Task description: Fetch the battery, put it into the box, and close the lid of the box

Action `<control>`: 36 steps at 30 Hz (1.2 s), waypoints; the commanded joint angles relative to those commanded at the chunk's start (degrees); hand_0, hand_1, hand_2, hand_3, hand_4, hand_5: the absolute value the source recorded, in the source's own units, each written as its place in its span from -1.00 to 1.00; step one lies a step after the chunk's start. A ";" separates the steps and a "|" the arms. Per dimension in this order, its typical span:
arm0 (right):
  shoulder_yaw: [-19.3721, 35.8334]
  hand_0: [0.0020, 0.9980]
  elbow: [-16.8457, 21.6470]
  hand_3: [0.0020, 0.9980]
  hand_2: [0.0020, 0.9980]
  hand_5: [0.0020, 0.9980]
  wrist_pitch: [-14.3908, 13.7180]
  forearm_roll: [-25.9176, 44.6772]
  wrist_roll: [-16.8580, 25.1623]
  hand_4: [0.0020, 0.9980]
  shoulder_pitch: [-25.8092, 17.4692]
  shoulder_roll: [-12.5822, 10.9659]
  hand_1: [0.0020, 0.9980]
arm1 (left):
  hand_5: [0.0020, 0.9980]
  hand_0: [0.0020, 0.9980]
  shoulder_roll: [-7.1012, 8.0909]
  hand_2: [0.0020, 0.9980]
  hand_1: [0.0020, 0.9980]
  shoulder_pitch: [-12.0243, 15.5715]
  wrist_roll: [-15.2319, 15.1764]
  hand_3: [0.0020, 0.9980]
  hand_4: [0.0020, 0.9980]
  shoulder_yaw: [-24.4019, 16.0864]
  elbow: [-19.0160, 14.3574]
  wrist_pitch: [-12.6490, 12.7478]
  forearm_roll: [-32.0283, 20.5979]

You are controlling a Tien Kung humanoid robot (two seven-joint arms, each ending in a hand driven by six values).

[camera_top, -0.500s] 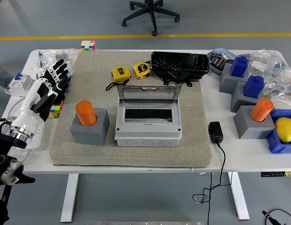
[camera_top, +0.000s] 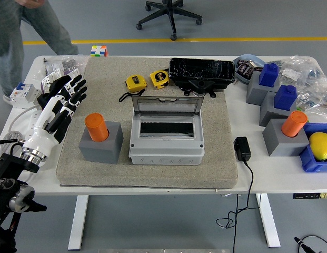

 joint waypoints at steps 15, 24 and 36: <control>0.33 0.76 0.00 0.71 0.65 1.00 -0.01 -0.48 -0.06 1.00 -0.17 -0.01 0.69 | -0.11 1.00 -0.44 1.00 1.00 -0.10 0.41 1.00 1.00 0.98 1.95 -1.82 0.99; 0.16 0.76 0.00 0.70 0.65 1.00 0.00 -0.26 0.00 1.00 -0.18 0.01 0.69 | -0.19 1.00 -0.50 1.00 1.00 -0.09 0.15 1.00 1.00 1.70 2.16 -0.55 0.85; 0.61 0.76 0.00 0.70 0.65 1.00 0.01 -0.57 -0.01 1.00 -0.11 0.04 0.69 | 0.29 0.98 -1.75 1.00 1.00 -0.43 -0.81 1.00 1.00 2.48 4.41 -0.74 -1.68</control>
